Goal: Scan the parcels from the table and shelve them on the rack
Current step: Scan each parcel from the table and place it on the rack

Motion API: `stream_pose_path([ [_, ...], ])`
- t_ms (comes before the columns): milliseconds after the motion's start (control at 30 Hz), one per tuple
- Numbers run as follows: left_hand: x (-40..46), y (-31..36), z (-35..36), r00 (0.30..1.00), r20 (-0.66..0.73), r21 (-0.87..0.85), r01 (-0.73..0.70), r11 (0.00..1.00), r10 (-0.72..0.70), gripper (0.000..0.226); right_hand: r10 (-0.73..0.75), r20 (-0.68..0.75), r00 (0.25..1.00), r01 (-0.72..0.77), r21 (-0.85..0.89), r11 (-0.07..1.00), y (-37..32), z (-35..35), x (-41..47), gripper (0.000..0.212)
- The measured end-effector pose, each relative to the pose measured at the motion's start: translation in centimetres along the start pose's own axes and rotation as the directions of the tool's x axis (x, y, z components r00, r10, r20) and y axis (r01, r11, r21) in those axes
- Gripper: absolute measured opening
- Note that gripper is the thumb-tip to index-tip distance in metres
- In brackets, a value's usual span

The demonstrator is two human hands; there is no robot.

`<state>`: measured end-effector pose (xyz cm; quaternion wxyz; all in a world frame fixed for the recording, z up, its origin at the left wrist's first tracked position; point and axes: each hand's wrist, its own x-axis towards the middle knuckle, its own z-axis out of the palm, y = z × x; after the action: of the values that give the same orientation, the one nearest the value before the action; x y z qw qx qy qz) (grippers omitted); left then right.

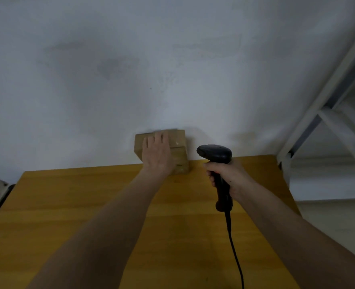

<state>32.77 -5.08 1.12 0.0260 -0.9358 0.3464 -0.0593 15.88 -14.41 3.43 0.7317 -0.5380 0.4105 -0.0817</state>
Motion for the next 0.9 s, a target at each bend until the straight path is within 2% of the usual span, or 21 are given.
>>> stream_pose_path([
  [67, -0.3, -0.5, 0.1, 0.997, 0.063, -0.005, 0.037, 0.999, -0.037, 0.093, 0.012, 0.000, 1.000, -0.012, 0.009, 1.000, 0.4, 0.0, 0.1, 0.009],
  [100, -0.6, -0.7, 0.0, 0.994, 0.101, 0.005, 0.039, 0.999, -0.039, 0.091, 0.018, 0.003, 1.000, -0.018, 0.012, 1.000, 0.6, 0.0, 0.0, 0.010],
  [167, -1.4, -1.0, -0.1, 0.991, 0.129, 0.021, 0.013, 1.000, -0.016, 0.069, 0.028, 0.008, 1.000, -0.028, 0.019, 0.999, 1.1, 0.2, -0.2, 0.010],
  [233, -2.8, -1.0, 0.1, 0.998, 0.065, -0.024, 0.004, 1.000, -0.002, 0.047, 0.039, 0.008, 0.999, -0.039, 0.019, 0.999, 1.6, 0.2, -0.4, 0.009],
  [300, -4.8, -1.1, 1.1, 0.999, -0.045, -0.118, -0.028, 0.993, 0.022, 0.041, 0.048, -0.004, 0.999, -0.048, 0.017, 0.999, 2.3, 0.1, -0.6, 0.010],
  [433, -10.0, -1.3, 5.1, 0.972, -0.175, -0.329, -0.210, 0.921, 0.160, 0.046, 0.057, -0.051, 0.997, -0.056, 0.018, 0.998, 4.3, -0.8, -0.9, 0.012],
  [567, -15.9, -0.5, 9.0, 0.956, -0.200, -0.465, -0.287, 0.838, 0.216, 0.059, 0.092, -0.121, 0.988, -0.089, 0.030, 0.996, 6.8, -1.5, -1.4, 0.019],
  [733, -21.1, 1.2, 12.4, 0.982, -0.102, -0.459, -0.189, 0.868, 0.159, 0.071, 0.223, -0.131, 0.966, -0.215, 0.070, 0.974, 10.0, -1.2, -2.1, 0.013],
  [800, -22.4, 1.5, 13.5, 0.994, 0.039, -0.476, -0.069, 0.877, 0.099, 0.072, 0.240, -0.124, 0.963, -0.235, 0.053, 0.971, 11.1, -1.2, -2.3, 0.011],
  [900, -23.4, 2.0, 14.4, 0.962, 0.270, -0.448, 0.095, 0.889, 0.033, 0.060, 0.252, -0.152, 0.956, -0.247, 0.052, 0.968, 12.2, -1.4, -2.3, 0.012],
])
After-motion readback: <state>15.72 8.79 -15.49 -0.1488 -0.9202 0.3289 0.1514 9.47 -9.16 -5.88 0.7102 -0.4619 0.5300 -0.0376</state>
